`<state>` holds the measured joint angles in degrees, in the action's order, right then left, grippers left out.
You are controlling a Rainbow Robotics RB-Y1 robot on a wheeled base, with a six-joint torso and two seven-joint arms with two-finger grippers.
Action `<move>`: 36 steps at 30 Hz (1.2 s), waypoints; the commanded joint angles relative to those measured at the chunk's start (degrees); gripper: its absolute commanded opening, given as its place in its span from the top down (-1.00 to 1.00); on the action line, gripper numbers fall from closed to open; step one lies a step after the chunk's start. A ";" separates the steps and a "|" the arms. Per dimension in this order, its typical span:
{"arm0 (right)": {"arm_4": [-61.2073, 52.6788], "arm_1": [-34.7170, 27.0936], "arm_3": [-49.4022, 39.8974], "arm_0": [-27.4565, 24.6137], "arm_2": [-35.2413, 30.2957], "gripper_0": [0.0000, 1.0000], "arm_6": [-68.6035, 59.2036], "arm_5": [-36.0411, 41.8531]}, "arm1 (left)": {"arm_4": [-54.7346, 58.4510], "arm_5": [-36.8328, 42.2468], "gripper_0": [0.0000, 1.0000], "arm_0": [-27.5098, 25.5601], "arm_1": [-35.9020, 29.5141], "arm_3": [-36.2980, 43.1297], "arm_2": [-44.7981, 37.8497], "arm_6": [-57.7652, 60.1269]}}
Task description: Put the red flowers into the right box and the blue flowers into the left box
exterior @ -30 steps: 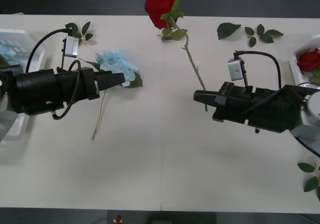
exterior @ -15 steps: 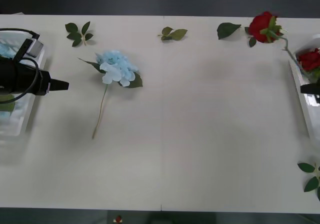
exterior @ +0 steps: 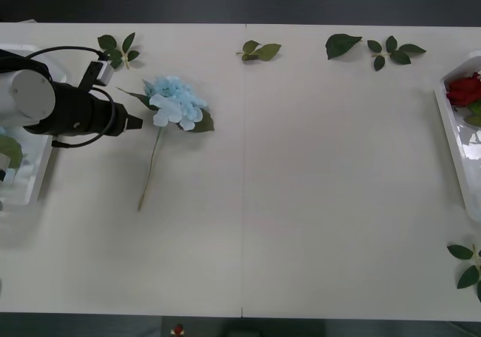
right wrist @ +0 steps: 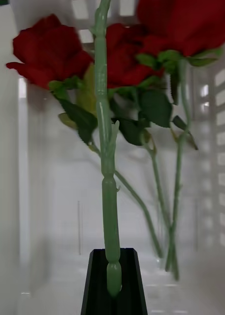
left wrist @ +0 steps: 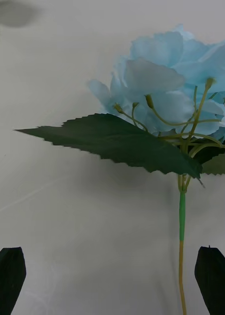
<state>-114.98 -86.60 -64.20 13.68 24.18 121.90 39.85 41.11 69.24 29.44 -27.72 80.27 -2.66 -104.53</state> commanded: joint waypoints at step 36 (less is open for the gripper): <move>-1.12 6.53 1.88 11.10 0.52 -0.54 21.72 16.05 | -13.68 -8.51 1.00 4.57 5.04 -3.54 8.37 6.45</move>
<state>-115.09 -78.40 -58.49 23.26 25.03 138.58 54.57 25.94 57.39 33.07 -18.23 70.81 5.70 -101.07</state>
